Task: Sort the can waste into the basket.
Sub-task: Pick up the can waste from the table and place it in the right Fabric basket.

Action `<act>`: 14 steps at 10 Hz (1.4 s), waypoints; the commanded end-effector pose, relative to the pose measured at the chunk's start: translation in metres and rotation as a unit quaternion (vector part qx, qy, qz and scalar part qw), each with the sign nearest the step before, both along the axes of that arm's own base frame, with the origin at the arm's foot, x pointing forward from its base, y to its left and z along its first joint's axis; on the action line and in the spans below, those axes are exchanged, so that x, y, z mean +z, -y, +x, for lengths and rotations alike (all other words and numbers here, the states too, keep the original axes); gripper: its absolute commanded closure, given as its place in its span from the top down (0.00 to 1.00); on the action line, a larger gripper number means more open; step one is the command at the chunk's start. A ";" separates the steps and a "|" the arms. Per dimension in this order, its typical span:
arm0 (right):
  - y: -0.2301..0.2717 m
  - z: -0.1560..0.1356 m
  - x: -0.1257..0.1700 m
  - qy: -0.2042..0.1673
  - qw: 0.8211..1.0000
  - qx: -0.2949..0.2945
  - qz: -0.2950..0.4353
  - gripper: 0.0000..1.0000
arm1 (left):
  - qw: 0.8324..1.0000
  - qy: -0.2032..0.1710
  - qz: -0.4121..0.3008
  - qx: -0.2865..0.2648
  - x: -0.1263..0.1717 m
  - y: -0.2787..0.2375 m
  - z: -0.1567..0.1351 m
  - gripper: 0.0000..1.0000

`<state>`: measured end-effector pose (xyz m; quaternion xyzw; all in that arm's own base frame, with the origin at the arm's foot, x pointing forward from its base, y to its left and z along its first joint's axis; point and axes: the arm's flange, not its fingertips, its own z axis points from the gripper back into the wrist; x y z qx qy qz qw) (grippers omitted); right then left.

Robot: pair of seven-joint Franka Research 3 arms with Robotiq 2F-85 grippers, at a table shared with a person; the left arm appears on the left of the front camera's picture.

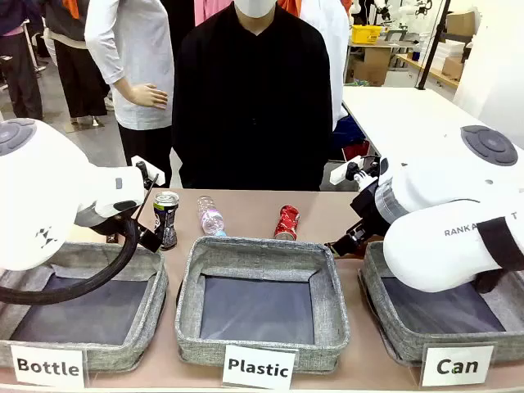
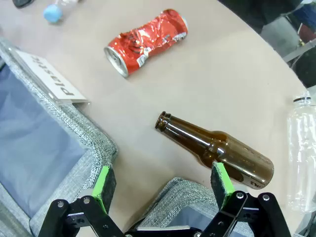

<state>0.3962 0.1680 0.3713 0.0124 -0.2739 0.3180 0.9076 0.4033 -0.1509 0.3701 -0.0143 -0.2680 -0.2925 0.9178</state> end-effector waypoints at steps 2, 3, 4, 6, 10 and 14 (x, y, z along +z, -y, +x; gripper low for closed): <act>0.000 0.000 0.000 0.000 1.000 0.000 0.000 1.00 | 1.000 0.000 0.000 0.000 0.000 0.000 0.000 1.00; 0.000 0.000 0.000 0.000 1.000 0.000 0.000 1.00 | 1.000 0.000 0.000 0.000 0.000 0.000 0.000 1.00; 0.000 0.000 0.000 0.000 1.000 0.000 0.000 1.00 | 1.000 0.000 0.000 0.000 0.000 0.000 0.000 1.00; 0.000 0.000 0.000 0.000 1.000 0.000 0.000 1.00 | 1.000 0.000 0.000 0.000 0.000 0.000 0.000 1.00; 0.000 0.000 0.000 0.000 1.000 0.000 0.000 1.00 | 1.000 0.000 0.000 0.000 0.000 0.000 0.000 1.00; 0.000 0.000 0.000 0.000 1.000 0.000 0.000 1.00 | 1.000 0.000 0.000 0.000 0.000 0.000 0.000 1.00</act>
